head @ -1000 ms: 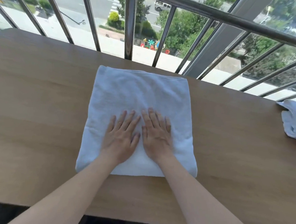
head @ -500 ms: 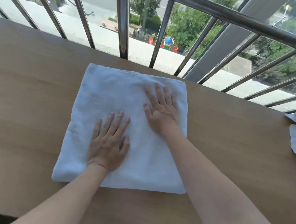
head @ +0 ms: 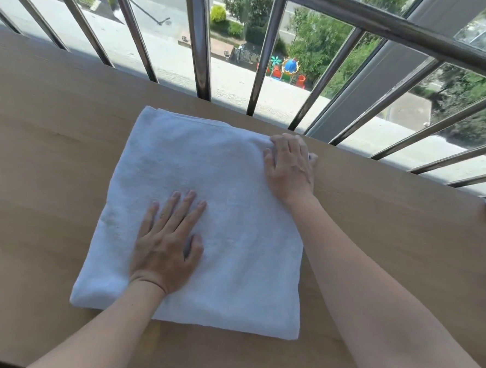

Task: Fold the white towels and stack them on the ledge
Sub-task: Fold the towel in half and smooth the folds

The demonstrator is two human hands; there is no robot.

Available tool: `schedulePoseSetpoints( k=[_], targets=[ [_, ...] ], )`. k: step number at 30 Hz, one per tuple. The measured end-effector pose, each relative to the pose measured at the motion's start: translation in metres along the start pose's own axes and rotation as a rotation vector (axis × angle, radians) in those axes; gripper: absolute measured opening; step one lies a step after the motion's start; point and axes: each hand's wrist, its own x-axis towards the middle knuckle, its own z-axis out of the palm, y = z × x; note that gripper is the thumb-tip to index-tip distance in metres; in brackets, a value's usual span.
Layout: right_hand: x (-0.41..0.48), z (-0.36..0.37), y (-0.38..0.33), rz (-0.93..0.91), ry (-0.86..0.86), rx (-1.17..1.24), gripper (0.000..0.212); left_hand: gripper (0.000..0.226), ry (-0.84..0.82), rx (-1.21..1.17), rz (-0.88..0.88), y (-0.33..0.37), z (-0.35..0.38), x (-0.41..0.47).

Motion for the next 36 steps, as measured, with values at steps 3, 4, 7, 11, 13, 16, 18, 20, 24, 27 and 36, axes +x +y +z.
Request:
schedulePoseSetpoints(
  k=[3, 4, 7, 11, 13, 16, 18, 20, 24, 27, 36],
  targets=[
    [0.002, -0.009, 0.000, 0.000, 0.028, 0.028, 0.034, 0.059, -0.007, 0.003, -0.004, -0.001, 0.000, 0.001],
    [0.003, -0.011, 0.000, -0.003, 0.022, 0.018, 0.034, 0.060, -0.006, 0.005, -0.003, -0.001, 0.000, 0.001],
    [0.009, -0.018, 0.006, 0.043, -0.007, 0.041, 0.031, 0.060, 0.000, 0.004, 0.001, -0.002, 0.001, 0.002],
    [0.010, -0.028, 0.008, 0.079, 0.027, 0.235, 0.023, 0.061, -0.005, 0.005, 0.002, -0.003, 0.003, 0.002],
    [0.005, -0.030, 0.003, 0.026, 0.145, 0.273, 0.021, 0.062, -0.015, 0.001, -0.003, -0.003, 0.003, 0.002],
    [0.001, -0.030, -0.003, 0.111, 0.157, 0.426, 0.034, 0.063, -0.022, -0.006, -0.007, -0.002, 0.000, 0.003],
    [0.006, -0.030, 0.001, 0.230, 0.056, 0.463, 0.036, 0.063, -0.025, -0.006, -0.009, -0.001, -0.002, 0.003],
    [0.014, -0.032, 0.008, 0.279, 0.031, 0.450, 0.027, 0.062, -0.033, -0.008, -0.010, -0.001, -0.003, 0.004],
    [0.024, -0.031, 0.012, 0.343, 0.121, 0.415, 0.012, 0.062, -0.050, -0.001, -0.007, 0.001, -0.004, 0.005],
    [0.018, -0.023, 0.008, 0.256, 0.180, 0.380, 0.009, 0.061, -0.048, -0.005, -0.017, 0.000, -0.005, 0.004],
    [0.017, -0.028, 0.033, 0.353, -0.002, 0.452, 0.022, 0.061, -0.055, -0.006, -0.022, 0.000, -0.004, 0.004]
  ],
)
